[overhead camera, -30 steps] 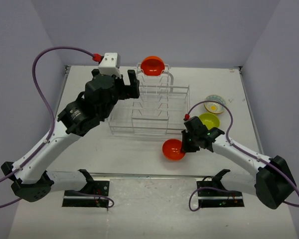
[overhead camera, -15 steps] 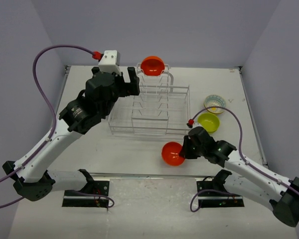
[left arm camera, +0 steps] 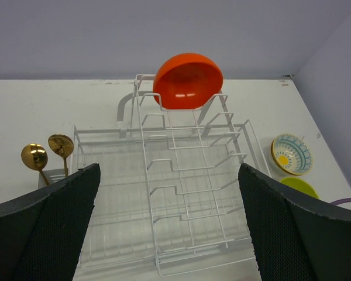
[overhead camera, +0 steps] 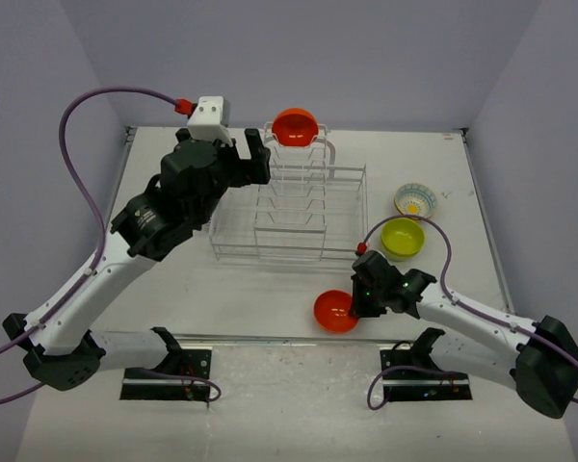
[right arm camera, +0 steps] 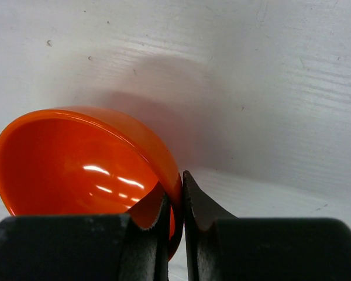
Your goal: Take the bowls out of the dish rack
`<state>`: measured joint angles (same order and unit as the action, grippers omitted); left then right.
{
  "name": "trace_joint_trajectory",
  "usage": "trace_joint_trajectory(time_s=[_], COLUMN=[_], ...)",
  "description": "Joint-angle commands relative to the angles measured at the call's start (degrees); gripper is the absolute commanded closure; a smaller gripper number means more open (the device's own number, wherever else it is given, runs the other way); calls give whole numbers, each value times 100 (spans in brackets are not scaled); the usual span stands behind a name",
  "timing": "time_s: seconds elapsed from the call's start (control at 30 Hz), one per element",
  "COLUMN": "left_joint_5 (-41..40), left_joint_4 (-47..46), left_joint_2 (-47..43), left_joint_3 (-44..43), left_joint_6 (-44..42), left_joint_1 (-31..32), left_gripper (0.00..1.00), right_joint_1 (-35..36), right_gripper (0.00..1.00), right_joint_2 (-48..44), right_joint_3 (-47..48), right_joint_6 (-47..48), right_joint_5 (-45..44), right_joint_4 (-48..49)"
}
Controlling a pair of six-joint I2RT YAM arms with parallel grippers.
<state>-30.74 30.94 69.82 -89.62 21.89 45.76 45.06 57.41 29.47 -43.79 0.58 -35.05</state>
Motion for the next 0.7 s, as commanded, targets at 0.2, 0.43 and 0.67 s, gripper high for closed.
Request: trace_joint_trajectory(time_s=[0.2, 0.43, 0.67], left_joint_5=[-19, 191, -116], left_joint_4=[43, 96, -452], left_joint_2=[-30, 451, 1568], left_joint_3=[-28, -458, -1014], left_joint_6=[-53, -640, -3001], left_joint_1=[-67, -365, -383], left_gripper=[0, 0, 0], right_joint_1=[108, 152, 152], right_gripper=[71, 50, 35], right_joint_2=[544, -395, -2152], right_joint_3=[199, 620, 2077], right_joint_6=[-235, -227, -16], right_joint_5=[-153, -313, -1024], right_joint_4=[244, -458, -2119])
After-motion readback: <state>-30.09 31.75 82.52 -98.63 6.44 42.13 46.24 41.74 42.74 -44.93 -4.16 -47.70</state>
